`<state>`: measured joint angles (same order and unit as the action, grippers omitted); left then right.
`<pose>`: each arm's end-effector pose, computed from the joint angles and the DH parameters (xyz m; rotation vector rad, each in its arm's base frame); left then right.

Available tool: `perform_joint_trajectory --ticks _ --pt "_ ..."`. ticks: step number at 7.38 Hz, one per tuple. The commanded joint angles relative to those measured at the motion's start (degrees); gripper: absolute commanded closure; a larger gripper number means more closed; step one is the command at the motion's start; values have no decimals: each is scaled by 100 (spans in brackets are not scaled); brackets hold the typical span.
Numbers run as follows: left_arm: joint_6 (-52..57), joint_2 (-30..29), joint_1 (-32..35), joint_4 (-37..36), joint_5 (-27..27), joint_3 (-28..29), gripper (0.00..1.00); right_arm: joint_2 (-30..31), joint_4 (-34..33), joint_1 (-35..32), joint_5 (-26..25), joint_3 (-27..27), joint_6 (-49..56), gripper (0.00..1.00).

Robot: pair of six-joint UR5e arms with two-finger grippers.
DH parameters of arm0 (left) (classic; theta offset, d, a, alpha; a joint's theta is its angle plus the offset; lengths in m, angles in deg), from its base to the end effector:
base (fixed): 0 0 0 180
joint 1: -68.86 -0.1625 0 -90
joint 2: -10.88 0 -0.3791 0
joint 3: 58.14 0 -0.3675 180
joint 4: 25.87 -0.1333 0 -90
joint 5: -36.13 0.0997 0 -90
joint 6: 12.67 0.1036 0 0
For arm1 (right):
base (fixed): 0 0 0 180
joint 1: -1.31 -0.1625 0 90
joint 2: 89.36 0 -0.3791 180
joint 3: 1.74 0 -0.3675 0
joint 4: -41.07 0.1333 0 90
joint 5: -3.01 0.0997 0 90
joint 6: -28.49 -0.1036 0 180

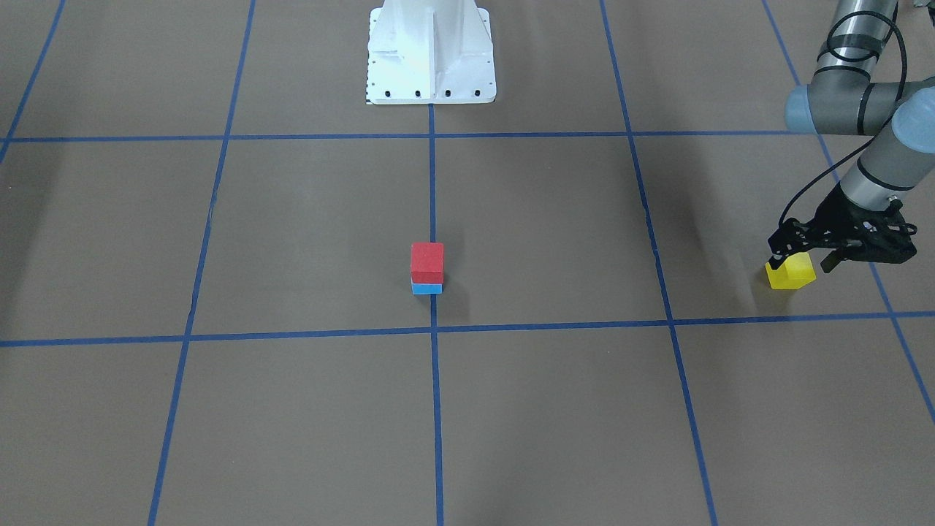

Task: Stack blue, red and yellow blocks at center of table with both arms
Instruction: 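Reach the left gripper to the yellow cube and grasp it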

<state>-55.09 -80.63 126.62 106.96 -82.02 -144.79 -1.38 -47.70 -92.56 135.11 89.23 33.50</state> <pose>0.2020 -0.4785 0.5568 0.2718 0.7975 0.0087 0.0965 -0.4800 0.5915 0.1270 -0.7268 -0.0460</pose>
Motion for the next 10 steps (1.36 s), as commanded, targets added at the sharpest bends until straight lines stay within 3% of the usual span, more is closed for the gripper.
perform_joint_trajectory --ticks 1,4,6,7,8,10 --pt "233 37 -46 -3 72 68 14 0 0 9 0 0 0 0" --pt "620 37 -37 -12 64 25 95 -9 0 9 0 0 -9 0" --pt "621 -190 33 -535 -189 -298 100 -18 0 9 0 0 -9 0" --pt "621 -487 60 -1392 -208 -779 100 -9 0 0 0 0 -9 0" --pt "621 -1178 51 -2540 -191 -1149 100 -1 -9 0 0 -18 26 0" --pt "621 -2751 -10 -4478 -147 -1250 100 0 0 9 0 -53 17 0"
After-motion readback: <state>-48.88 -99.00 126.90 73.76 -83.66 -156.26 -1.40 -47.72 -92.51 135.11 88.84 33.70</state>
